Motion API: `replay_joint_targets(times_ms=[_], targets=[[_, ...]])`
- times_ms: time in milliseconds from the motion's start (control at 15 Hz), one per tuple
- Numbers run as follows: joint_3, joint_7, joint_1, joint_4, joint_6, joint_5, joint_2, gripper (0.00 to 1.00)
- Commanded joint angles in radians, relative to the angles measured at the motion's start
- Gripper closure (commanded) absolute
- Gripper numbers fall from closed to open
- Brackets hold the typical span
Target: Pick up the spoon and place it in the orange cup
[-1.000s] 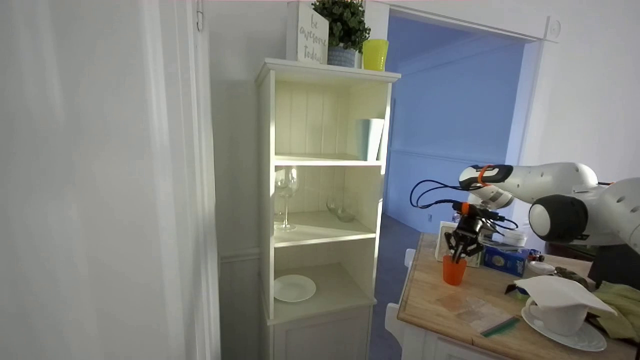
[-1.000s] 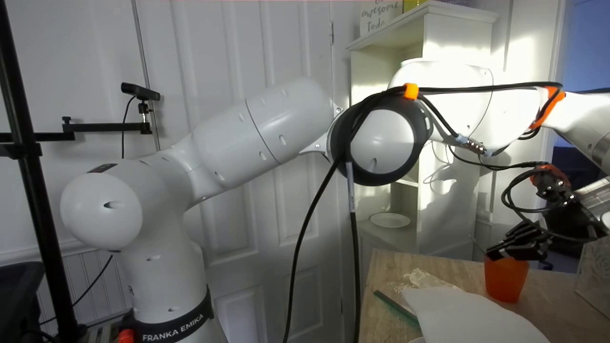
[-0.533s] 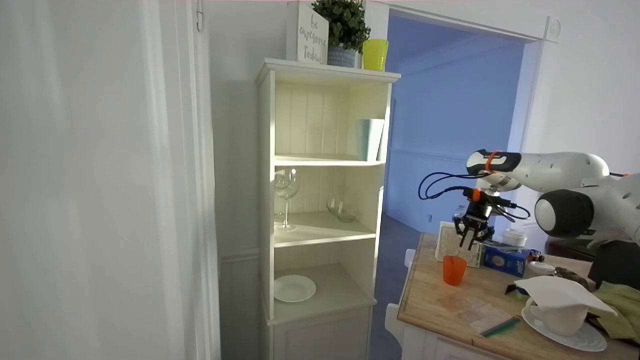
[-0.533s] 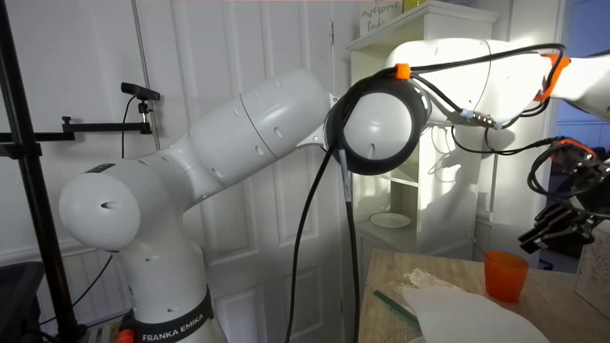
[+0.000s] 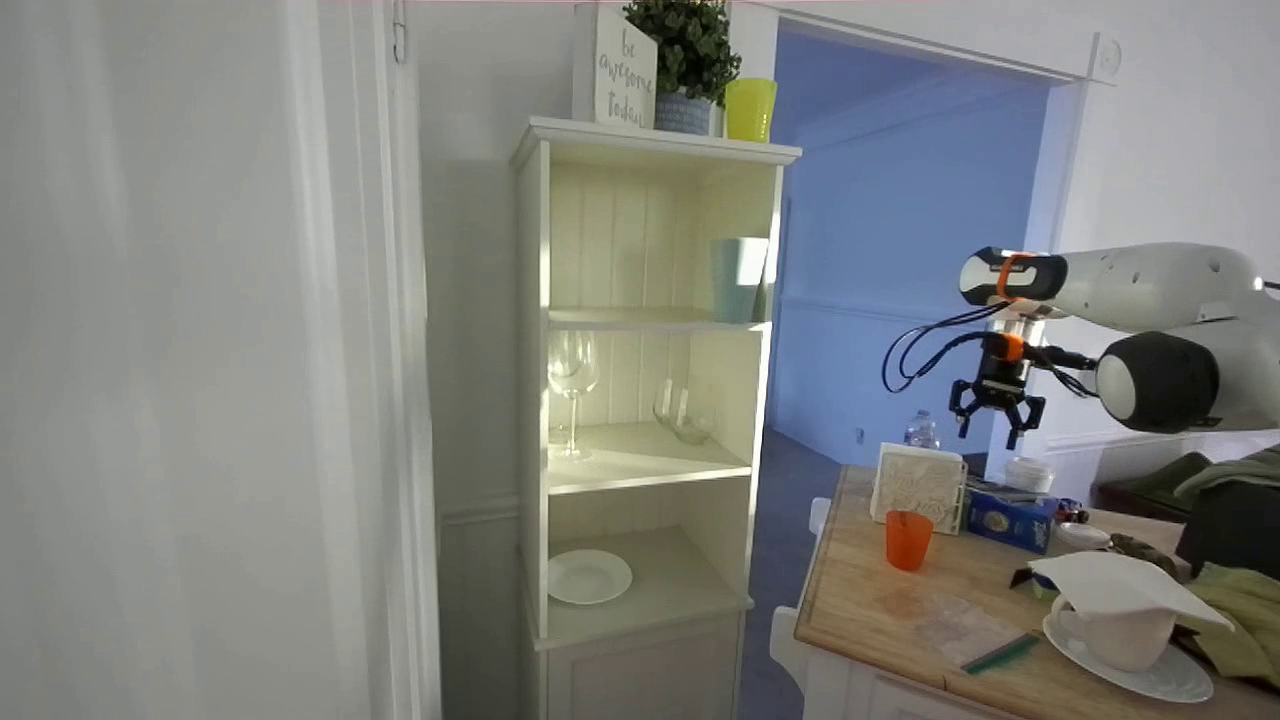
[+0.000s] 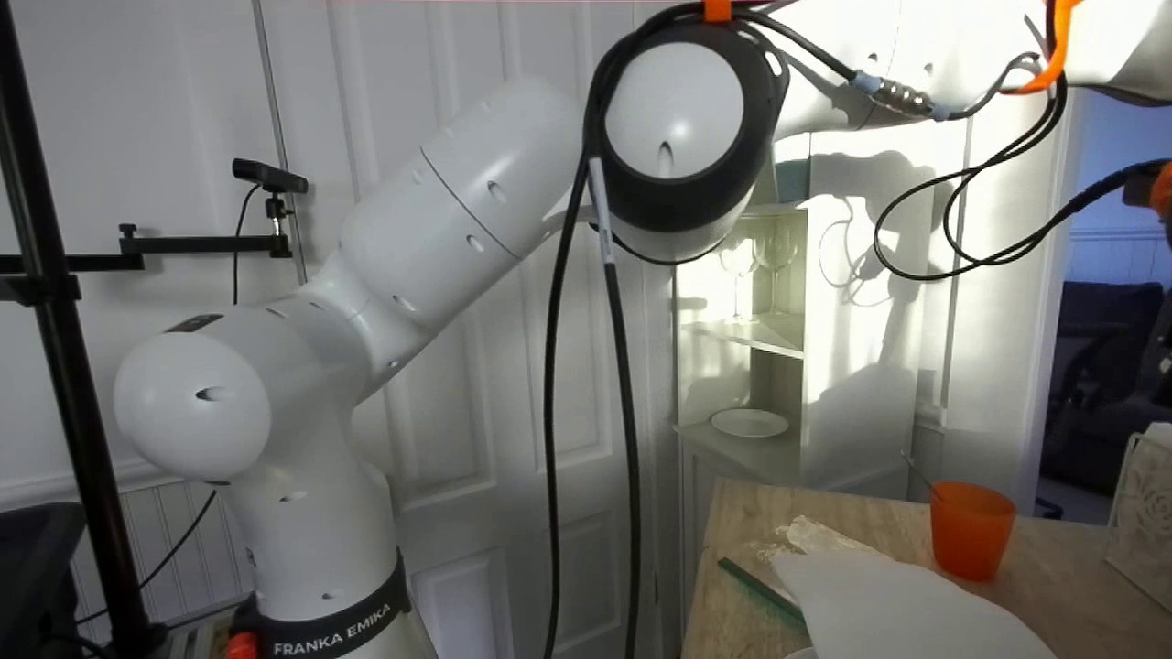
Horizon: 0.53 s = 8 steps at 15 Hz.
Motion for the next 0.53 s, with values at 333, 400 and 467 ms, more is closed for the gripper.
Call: replay_joint_targets(times_ms=[333, 400, 467], targets=[[-0.01, -0.256, 0.011, -0.193, 0.284, -0.011, -0.114, 0.0], [-0.01, -0.266, 0.013, -0.21, 0.293, -0.011, -0.125, 0.0], [-0.01, -0.271, 0.015, -0.22, 0.296, -0.011, -0.131, 0.0]])
